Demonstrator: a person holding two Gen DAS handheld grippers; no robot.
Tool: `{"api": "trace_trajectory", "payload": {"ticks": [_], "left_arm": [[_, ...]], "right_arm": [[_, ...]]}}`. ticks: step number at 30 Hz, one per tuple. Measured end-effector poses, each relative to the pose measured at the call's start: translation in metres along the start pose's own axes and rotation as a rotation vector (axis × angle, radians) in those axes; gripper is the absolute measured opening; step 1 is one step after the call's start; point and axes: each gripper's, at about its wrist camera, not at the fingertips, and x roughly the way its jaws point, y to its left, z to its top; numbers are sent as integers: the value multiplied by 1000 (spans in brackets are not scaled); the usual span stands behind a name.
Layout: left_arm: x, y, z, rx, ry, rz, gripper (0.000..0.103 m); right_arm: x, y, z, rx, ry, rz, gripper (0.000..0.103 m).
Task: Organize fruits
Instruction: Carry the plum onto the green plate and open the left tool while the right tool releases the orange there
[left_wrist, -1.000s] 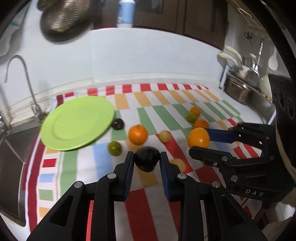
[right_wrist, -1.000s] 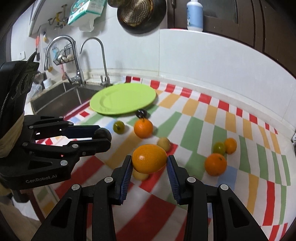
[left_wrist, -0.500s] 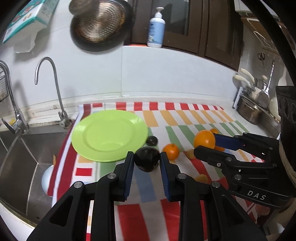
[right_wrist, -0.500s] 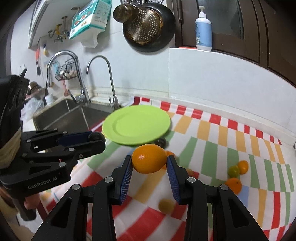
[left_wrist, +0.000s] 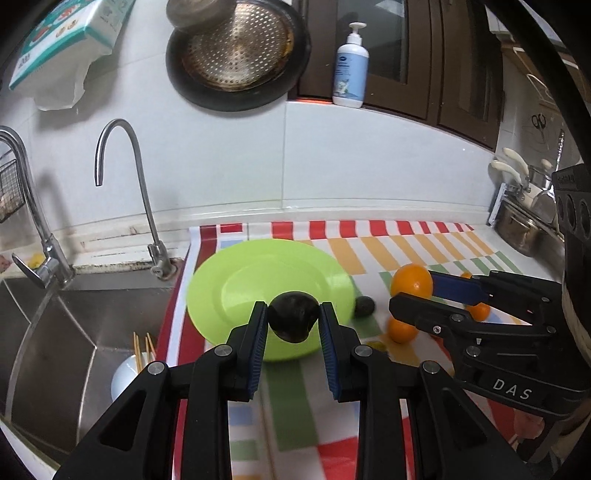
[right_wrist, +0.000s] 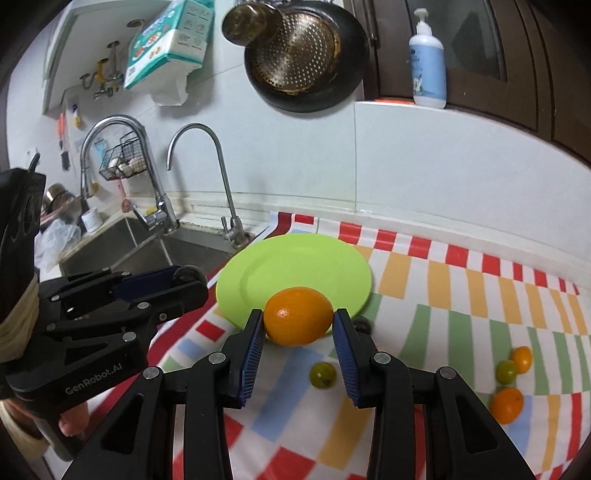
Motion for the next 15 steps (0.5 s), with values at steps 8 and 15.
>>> {"api": "trace_trajectory", "payload": {"ticks": [8,15], "left_arm": [[37,31,3,1,54,-21,28],[72,48,4,8,112,-53,28]], "right_arm": [[48,4,14,55,70,-22,39],[93,1,19,97,160,-54,39]]}}
